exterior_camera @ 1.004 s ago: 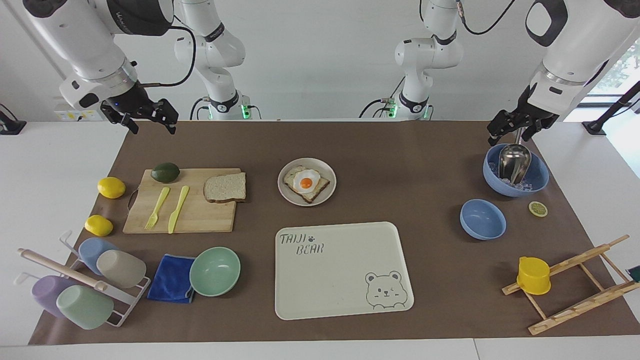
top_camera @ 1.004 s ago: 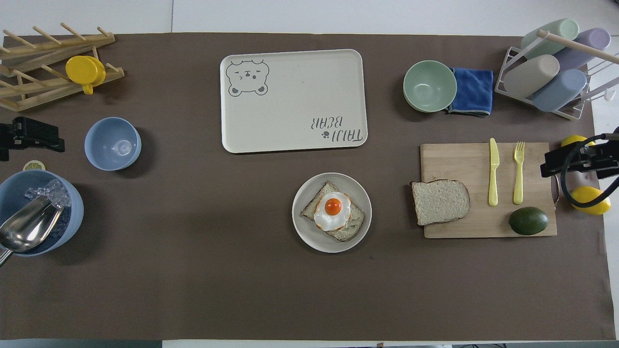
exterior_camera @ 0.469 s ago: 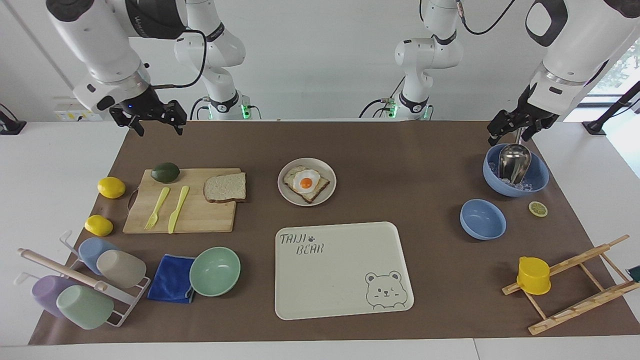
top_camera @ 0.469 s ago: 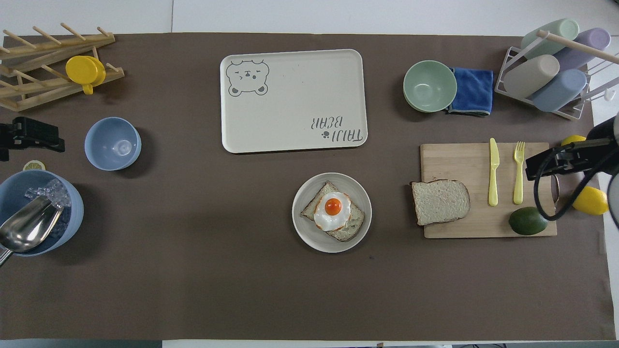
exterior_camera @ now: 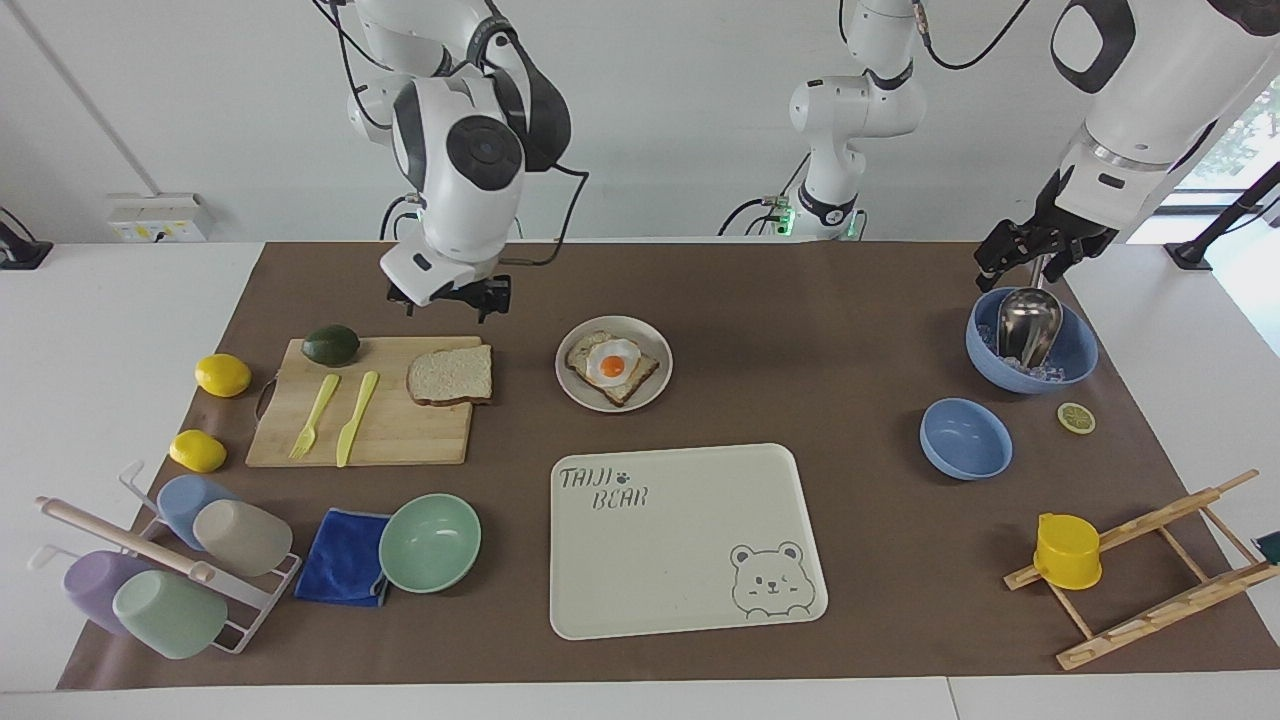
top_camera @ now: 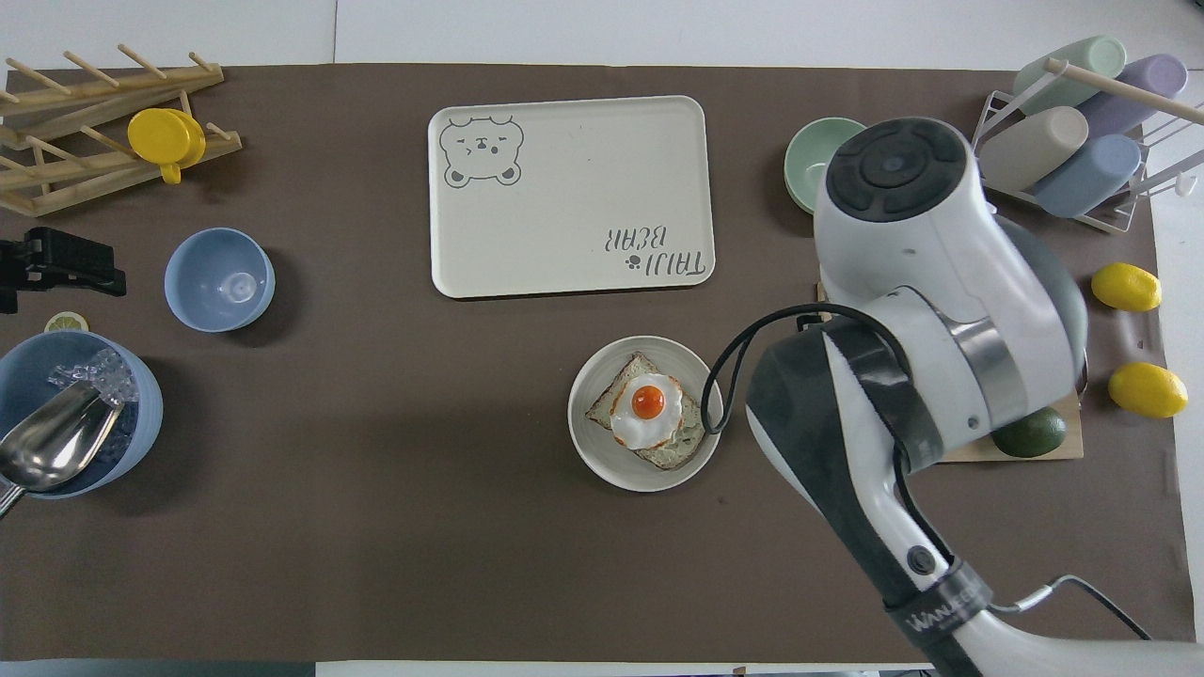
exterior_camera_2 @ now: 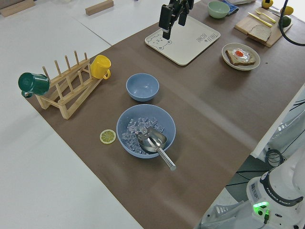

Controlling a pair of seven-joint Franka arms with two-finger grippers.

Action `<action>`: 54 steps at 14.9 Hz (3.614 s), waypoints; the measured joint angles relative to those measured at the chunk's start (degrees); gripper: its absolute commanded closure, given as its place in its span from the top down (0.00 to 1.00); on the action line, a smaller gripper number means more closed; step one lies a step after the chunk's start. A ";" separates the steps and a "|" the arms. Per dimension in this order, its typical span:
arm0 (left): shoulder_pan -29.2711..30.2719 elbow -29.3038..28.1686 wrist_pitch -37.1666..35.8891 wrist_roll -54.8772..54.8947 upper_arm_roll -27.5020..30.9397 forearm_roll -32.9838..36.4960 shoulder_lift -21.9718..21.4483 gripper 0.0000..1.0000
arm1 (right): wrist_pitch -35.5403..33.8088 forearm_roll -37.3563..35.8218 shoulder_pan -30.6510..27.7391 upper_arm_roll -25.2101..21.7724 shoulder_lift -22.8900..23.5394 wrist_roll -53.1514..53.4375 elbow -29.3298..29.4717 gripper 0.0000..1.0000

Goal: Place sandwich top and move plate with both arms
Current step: 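Grasp the bread slice with the right gripper and carry it over the plate, then lower the bread slice onto the egg toast with the right gripper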

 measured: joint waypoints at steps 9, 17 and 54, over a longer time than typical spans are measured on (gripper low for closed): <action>0.00 0.00 0.00 0.00 0.00 0.00 0.00 1.00 | 11.88 -1.12 3.96 -0.48 7.83 14.72 -8.92 1.00; 0.00 0.00 0.00 0.00 0.00 0.00 0.00 1.00 | 16.06 -1.13 2.49 -0.58 7.16 15.80 -14.78 0.66; -0.01 0.00 0.00 0.00 -0.13 0.00 0.00 1.00 | 6.00 6.47 14.03 0.41 9.99 19.13 3.71 0.00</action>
